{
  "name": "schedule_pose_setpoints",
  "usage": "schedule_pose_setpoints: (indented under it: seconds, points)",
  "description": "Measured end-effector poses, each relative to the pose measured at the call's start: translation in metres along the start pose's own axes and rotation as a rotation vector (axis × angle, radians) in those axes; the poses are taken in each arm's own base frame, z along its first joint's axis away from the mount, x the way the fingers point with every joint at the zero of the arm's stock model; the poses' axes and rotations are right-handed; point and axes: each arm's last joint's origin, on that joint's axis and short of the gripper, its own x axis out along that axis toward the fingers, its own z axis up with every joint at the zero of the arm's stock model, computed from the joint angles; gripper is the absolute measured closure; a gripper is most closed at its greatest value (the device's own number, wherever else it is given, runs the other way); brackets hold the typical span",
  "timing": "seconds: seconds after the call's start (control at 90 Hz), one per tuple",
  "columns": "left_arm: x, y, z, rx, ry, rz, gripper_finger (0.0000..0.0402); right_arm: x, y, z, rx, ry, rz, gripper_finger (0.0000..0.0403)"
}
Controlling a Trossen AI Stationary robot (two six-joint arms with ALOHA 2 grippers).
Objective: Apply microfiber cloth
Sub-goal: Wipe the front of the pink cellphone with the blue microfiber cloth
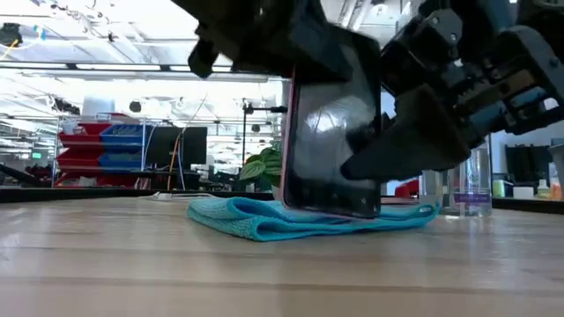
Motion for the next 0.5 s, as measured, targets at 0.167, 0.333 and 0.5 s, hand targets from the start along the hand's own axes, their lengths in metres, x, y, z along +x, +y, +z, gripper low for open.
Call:
schedule_pose_setpoints:
  seconds: [0.167, 0.333, 0.5]
  points:
    - [-0.004, 0.004, -0.010, -0.014, 0.090, -0.006, 0.0230, -0.004, -0.008, 0.005, 0.011, 0.009, -0.008, 0.0388]
    - [-0.009, 0.007, -0.016, -0.019, 0.133, 0.009, 0.0198, -0.012, -0.015, 0.017, -0.007, -0.004, -0.031, 0.0388]
    - [-0.010, 0.008, -0.018, -0.002, 0.146, 0.019, 0.0194, -0.019, -0.018, 0.028, -0.029, -0.020, -0.043, 0.0388]
